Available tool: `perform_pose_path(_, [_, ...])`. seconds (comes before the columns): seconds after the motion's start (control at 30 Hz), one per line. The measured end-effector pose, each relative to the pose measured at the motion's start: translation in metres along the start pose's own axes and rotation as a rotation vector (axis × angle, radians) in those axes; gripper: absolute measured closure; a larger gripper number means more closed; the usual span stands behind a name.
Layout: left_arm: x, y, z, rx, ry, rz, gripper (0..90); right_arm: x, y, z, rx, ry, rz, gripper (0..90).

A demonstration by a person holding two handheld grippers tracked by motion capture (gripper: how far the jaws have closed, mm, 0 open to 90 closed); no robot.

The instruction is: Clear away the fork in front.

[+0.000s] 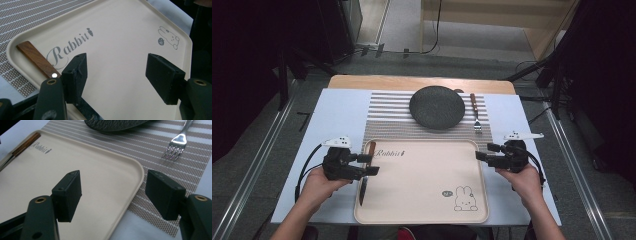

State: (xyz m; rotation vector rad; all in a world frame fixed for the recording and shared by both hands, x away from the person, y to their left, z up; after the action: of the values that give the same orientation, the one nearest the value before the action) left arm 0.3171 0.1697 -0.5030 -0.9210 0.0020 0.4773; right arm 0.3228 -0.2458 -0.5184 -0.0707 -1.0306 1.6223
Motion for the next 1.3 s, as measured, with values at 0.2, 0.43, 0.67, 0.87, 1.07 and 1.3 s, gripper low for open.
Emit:
perform_pose_path(0.2, [0.000,0.004,0.001,0.011,-0.003,0.006,33.5,-0.006,-0.011,-0.005,-0.002,0.011,-0.009,28.3])
perform_pose_path(0.43, [-0.002,0.005,0.001,0.013,-0.008,0.001,33.5,-0.013,-0.023,-0.011,0.007,0.031,-0.025,28.3])
perform_pose_path(0.67, [-0.001,0.006,0.001,0.018,-0.006,0.002,33.5,-0.022,-0.034,-0.016,0.014,0.044,-0.039,28.3])
perform_pose_path(0.87, [0.000,0.006,0.000,0.018,-0.004,0.004,33.5,-0.029,-0.043,-0.023,0.029,0.067,-0.045,28.4])
perform_pose_path(1.07, [0.000,0.007,-0.001,0.022,-0.002,-0.001,33.4,-0.038,-0.053,-0.029,0.042,0.093,-0.060,28.4])
perform_pose_path(1.3, [0.001,0.006,-0.001,0.017,-0.001,0.005,33.5,-0.048,-0.063,-0.036,0.056,0.127,-0.066,28.4])
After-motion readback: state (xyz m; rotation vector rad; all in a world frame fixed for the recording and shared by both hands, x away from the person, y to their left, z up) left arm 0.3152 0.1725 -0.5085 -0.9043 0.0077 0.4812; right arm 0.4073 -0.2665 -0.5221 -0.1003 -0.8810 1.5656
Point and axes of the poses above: each handheld gripper's, and its own axes: z roughly backward along the jaws, y roughly out of its underside, x roughly to its left, the point moved 7 cm from there along -z, roughly forward along the jaws, and after that the axes turned 12 degrees about -z, right-handed, at the moved point
